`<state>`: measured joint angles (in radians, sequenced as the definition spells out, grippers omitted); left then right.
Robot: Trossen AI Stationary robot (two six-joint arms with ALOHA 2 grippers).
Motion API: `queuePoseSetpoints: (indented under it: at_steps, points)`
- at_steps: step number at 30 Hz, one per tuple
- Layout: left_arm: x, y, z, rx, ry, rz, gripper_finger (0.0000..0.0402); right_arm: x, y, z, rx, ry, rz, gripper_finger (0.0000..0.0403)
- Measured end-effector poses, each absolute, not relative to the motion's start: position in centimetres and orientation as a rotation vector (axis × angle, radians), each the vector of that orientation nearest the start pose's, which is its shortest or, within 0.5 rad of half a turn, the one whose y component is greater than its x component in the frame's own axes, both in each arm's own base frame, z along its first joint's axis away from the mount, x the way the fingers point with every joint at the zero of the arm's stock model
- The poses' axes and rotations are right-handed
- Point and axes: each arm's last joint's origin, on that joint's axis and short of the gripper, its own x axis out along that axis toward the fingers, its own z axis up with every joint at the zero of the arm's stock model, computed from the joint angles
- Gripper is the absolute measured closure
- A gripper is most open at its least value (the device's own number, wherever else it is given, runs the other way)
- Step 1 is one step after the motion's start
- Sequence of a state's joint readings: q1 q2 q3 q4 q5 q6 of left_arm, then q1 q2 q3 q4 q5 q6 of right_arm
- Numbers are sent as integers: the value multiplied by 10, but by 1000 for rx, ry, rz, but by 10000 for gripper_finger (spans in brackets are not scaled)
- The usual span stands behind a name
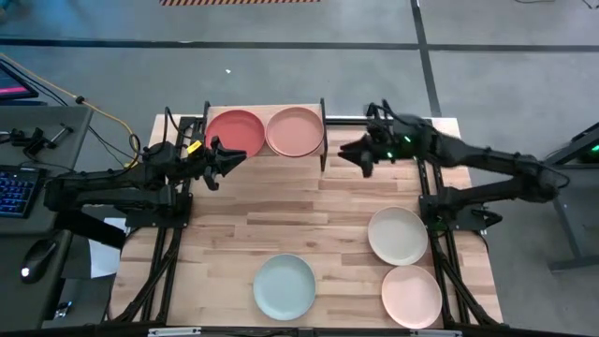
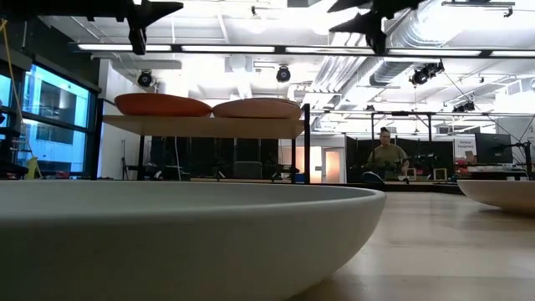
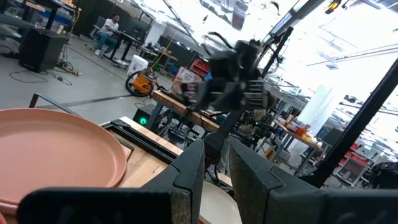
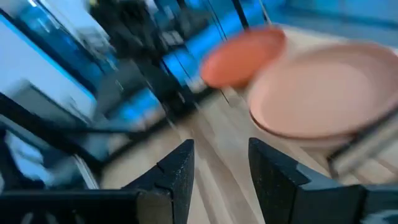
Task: Place and stack plates onto a shelf
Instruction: Stack the light blue plate on top of the orange plate
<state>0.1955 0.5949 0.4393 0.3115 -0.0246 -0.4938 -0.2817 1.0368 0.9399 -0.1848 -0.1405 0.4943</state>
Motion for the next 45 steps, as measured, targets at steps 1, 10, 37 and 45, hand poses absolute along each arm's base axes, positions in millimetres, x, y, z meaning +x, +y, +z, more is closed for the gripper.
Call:
queuePoseSetpoints:
  at_steps: [1, 10, 37, 45]
  points:
    - [145, 30, 288, -478, -207, 182, 339, 217, -55, 337, 553, 187, -198, 269]
    - [145, 30, 288, -479, -209, 189, 339, 205, -37, 326, 538, 99, -176, 269]
    - [224, -60, 260, -510, 785, -79, 256, 204, -36, 320, 535, 158, -187, 269]
    - [239, -110, 192, -729, 1076, 73, 236, 203, -36, 311, 543, 243, -209, 269]
